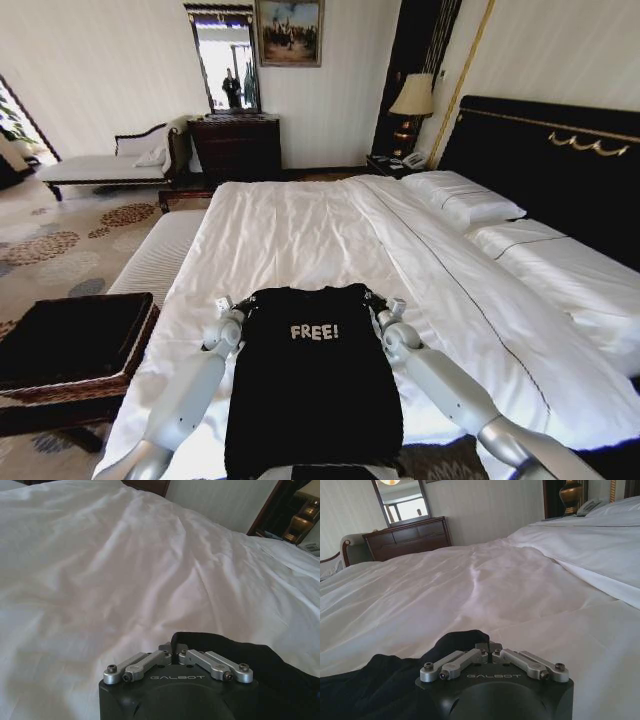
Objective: Fold the clothes on the bed and place them into the basket.
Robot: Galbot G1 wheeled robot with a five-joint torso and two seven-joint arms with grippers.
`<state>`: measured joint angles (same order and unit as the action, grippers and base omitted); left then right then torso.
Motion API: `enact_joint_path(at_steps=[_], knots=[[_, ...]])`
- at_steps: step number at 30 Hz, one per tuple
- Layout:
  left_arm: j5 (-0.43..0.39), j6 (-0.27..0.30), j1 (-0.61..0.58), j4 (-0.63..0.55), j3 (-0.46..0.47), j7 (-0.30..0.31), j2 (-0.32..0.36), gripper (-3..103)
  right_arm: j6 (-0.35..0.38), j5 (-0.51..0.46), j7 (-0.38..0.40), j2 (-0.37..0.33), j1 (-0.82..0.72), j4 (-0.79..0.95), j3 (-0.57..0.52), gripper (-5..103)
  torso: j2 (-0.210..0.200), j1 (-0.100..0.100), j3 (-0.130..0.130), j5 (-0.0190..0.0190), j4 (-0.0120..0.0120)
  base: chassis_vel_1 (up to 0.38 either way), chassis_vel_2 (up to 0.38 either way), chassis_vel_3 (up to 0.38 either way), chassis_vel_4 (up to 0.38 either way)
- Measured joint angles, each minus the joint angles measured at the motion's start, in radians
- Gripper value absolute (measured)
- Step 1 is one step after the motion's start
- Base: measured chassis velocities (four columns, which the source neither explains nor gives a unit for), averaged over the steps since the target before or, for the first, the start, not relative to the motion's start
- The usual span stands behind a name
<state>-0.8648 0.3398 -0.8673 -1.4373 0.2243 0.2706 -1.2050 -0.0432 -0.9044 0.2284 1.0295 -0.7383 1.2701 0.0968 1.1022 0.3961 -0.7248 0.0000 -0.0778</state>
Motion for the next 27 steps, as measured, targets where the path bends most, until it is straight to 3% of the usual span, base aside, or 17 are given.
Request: enact_joint_path(at_steps=[4,5,9,10,12,14,16,17,19,21,22,23,24,25,26,27], knots=[[-0.012,0.017,-0.009,-0.008,0.009,0.024,-0.008,-1,-0.001,0.01,0.014,0.003,0.002,-0.008,0.007,0,0.0,0.0,0.0,-0.0001,-0.0001,0.0,0.0,0.0,0.0],[-0.02,0.032,-0.018,-0.025,0.016,0.043,-0.012,9,-0.003,0.018,0.023,0.002,-0.001,-0.003,0.009,0,0.0,0.0,0.0,0.0,0.0,0.0,0.0,0.0,0.0],[-0.025,0.053,-0.038,-0.051,0.036,0.064,-0.015,19,-0.012,0.038,0.03,-0.009,-0.024,0.034,0.006,5,0.0,0.0,0.0,-0.0001,0.0001,0.0,0.0,0.0,0.0],[-0.027,0.065,-0.055,-0.078,0.057,0.077,-0.015,25,-0.015,0.05,0.034,-0.018,-0.046,0.065,-0.011,16,0.0,0.0,0.0,0.0,-0.0001,0.0,0.0,0.0,0.0],[-0.03,0.072,-0.071,-0.103,0.078,0.084,-0.012,30,-0.017,0.06,0.04,-0.026,-0.066,0.091,-0.029,16,0.0,0.0,0.0,-0.0002,-0.0001,0.0,0.0,0.0,0.0],[-0.036,0.079,-0.108,-0.161,0.126,0.096,-0.003,36,-0.028,0.084,0.046,-0.048,-0.109,0.145,-0.067,27,0.0,0.0,0.0,-0.0001,-0.0001,0.0,0.0,0.0,0.0],[-0.06,0.081,-0.165,-0.27,0.201,0.107,0.001,46,-0.054,0.113,0.047,-0.073,-0.159,0.215,-0.114,37,0.0,0.0,0.0,0.0001,-0.0003,0.0,0.0,0.0,0.0],[-0.06,0.081,-0.165,-0.27,0.201,0.107,0.001,46,-0.054,0.113,0.047,-0.073,-0.159,0.215,-0.114,37,0.0,0.0,0.0,0.0001,-0.0003,0.0,0.0,0.0,0.0],[-0.097,0.087,-0.253,-0.415,0.29,0.118,0.001,57,-0.074,0.095,0.042,-0.1,-0.229,0.335,-0.171,48,0.0,0.0,0.0,0.0002,-0.0002,0.0,0.0,0.0,0.0],[-0.088,0.086,-0.288,-0.451,0.313,0.117,0.0,63,-0.075,0.077,0.041,-0.105,-0.247,0.363,-0.18,48,0.0,0.0,0.0,0.0001,-0.0004,0.0,0.0,0.0,0.0],[-0.049,0.078,-0.348,-0.484,0.344,0.108,-0.001,63,-0.076,0.04,0.037,-0.111,-0.277,0.412,-0.188,54,0.0,0.0,0.0,0.0,-0.0004,0.0,0.0,0.0,0.0],[0.006,0.053,-0.418,-0.502,0.371,0.075,-0.005,74,-0.073,0.017,0.035,-0.113,-0.301,0.444,-0.187,59,0.0,0.0,0.0,-0.0002,-0.0002,0.0,0.0,0.0,0.0],[0.054,0.027,-0.48,-0.509,0.394,0.03,-0.01,74,-0.071,0.017,0.034,-0.112,-0.318,0.457,-0.181,65,0.0,0.0,0.0,-0.0004,0.0001,0.0,0.0,0.0,0.0],[0.088,0.003,-0.527,-0.51,0.41,-0.012,-0.015,79,-0.069,0.038,0.034,-0.109,-0.33,0.461,-0.174,70,0.0,0.0,0.0,-0.0004,0.0007,0.0,0.0,0.0,0.0],[0.088,0.003,-0.527,-0.51,0.41,-0.012,-0.015,79,-0.069,0.038,0.034,-0.109,-0.33,0.461,-0.174,70,0.0,0.0,0.0,-0.0004,0.0007,0.0,0.0,0.0,0.0],[0.132,-0.038,-0.586,-0.51,0.432,-0.083,-0.026,85,-0.068,0.104,0.033,-0.103,-0.348,0.459,-0.16,76,0.0,0.0,0.0,-0.0003,0.001,0.0,0.0,0.0,0.0]])
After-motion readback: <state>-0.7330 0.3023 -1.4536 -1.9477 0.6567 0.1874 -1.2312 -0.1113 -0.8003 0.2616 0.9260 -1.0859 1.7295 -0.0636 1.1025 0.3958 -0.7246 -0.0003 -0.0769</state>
